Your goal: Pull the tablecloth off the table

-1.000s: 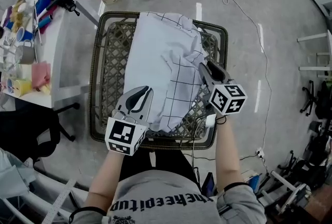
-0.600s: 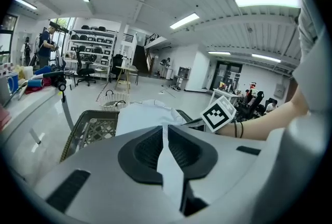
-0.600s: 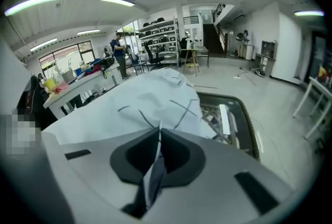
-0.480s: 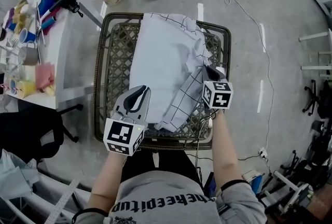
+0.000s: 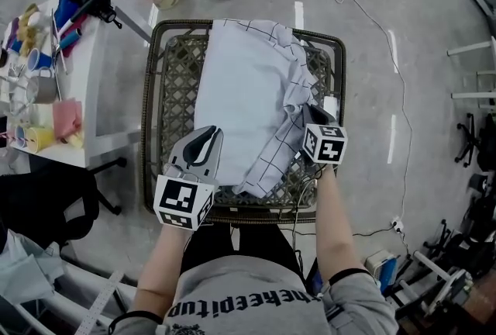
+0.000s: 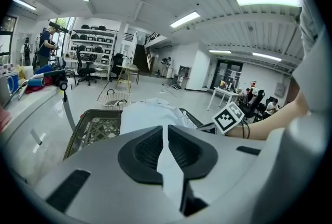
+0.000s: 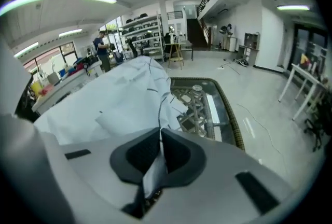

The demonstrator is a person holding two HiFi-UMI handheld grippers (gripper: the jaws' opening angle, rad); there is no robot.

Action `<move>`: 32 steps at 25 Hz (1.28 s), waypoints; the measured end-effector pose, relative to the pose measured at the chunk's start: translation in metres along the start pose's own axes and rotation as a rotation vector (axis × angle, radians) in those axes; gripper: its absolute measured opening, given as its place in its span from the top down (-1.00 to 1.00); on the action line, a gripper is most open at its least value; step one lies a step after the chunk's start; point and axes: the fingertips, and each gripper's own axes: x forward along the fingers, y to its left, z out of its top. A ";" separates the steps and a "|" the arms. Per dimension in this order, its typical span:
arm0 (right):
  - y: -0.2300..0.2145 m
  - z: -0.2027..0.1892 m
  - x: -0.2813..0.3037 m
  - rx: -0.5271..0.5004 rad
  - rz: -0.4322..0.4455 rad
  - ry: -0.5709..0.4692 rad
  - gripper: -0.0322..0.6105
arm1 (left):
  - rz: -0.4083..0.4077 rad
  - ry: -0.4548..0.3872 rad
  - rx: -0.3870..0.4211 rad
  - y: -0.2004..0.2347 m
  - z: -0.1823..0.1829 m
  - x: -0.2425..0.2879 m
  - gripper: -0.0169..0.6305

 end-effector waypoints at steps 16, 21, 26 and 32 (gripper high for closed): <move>0.065 0.080 -0.129 0.091 0.106 -0.390 0.70 | -0.085 -0.068 0.040 -0.012 0.028 -0.005 0.90; 0.060 0.086 -0.168 0.115 0.047 -0.449 0.66 | -0.121 -0.080 0.060 -0.013 0.030 -0.019 0.90; 0.090 0.083 -0.189 0.087 0.096 -0.466 0.87 | -0.156 -0.086 0.076 -0.017 0.032 -0.031 0.91; 0.139 0.077 -0.200 0.064 0.166 -0.479 0.87 | -0.229 -0.110 0.109 -0.031 0.037 -0.043 0.91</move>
